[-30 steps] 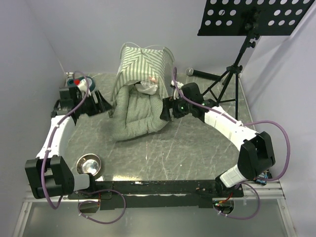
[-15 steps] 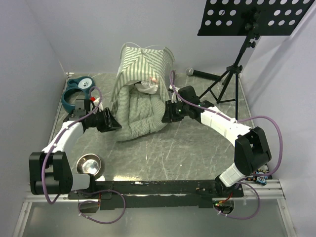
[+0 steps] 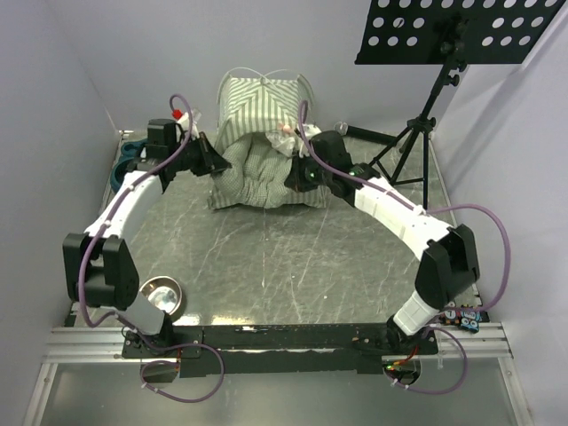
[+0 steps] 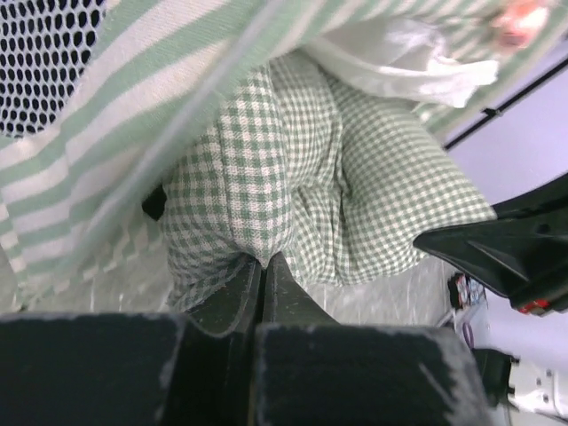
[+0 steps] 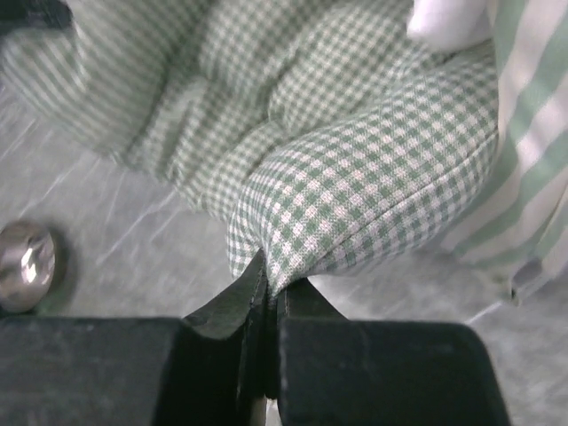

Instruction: Set up the pet tent

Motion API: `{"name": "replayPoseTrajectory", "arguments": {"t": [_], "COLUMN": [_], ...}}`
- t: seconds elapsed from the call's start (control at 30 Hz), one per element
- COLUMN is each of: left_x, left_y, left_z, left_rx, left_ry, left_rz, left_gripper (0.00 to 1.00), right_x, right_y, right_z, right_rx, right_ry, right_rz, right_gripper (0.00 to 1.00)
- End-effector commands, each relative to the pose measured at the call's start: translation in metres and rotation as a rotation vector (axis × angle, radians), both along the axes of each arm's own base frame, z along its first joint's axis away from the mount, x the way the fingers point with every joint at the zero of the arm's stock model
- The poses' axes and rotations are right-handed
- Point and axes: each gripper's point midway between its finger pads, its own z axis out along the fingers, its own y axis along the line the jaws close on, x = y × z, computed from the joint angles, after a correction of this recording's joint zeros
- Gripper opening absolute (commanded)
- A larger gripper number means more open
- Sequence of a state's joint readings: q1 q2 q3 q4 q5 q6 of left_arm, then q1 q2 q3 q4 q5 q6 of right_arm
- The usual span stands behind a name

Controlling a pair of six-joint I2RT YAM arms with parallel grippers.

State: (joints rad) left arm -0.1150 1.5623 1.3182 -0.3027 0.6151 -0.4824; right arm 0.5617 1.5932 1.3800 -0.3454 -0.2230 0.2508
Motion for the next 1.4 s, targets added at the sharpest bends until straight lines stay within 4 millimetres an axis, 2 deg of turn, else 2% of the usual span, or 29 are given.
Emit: {"name": "replayPoseTrajectory", "arguments": {"t": [0.0, 0.2, 0.37, 0.47, 0.57, 0.63, 0.8, 0.93, 1.03, 1.07, 1.27, 1.37], "left_x": [0.027, 0.042, 0.053, 0.070, 0.084, 0.092, 0.104, 0.110, 0.123, 0.127, 0.135, 0.139], "left_y": [-0.027, -0.045, -0.054, -0.065, -0.069, -0.069, -0.060, -0.056, -0.053, -0.056, -0.073, -0.067], "left_z": [0.005, -0.007, -0.016, -0.009, -0.013, -0.023, -0.064, -0.081, -0.084, -0.078, -0.017, -0.008], "left_rx": [-0.022, 0.033, 0.063, 0.105, 0.147, 0.174, 0.248, 0.274, 0.273, 0.251, 0.100, 0.082], "left_ry": [-0.052, -0.102, -0.168, -0.271, -0.327, -0.348, -0.299, -0.298, -0.280, -0.280, -0.394, -0.440], "left_rz": [0.037, 0.068, 0.074, 0.072, 0.084, 0.099, 0.147, 0.166, 0.204, 0.210, 0.206, 0.250], "left_gripper": [0.01, 0.01, 0.01, 0.01, 0.01, 0.01, 0.01, 0.01, 0.01, 0.01, 0.01, 0.01], "right_x": [0.048, 0.089, 0.106, 0.115, 0.125, 0.132, 0.148, 0.160, 0.169, 0.171, 0.172, 0.170], "right_y": [0.007, 0.009, 0.002, -0.001, -0.003, -0.004, -0.003, -0.003, -0.003, -0.002, 0.006, 0.002], "right_z": [0.036, 0.026, 0.020, 0.011, 0.000, -0.008, -0.037, -0.060, -0.068, -0.063, 0.011, 0.023], "right_rx": [-0.034, -0.167, -0.231, -0.289, -0.341, -0.379, -0.445, -0.492, -0.501, -0.487, -0.292, -0.189], "right_ry": [-0.178, -0.292, -0.416, -0.477, -0.533, -0.564, -0.580, -0.566, -0.554, -0.557, -0.637, -0.655], "right_rz": [-0.058, -0.071, -0.091, -0.098, -0.102, -0.099, -0.109, -0.131, -0.168, -0.187, -0.260, -0.275], "right_gripper": [0.00, 0.00, 0.00, 0.00, 0.00, 0.00, 0.00, 0.00, 0.00, 0.00, 0.00, 0.00]}}
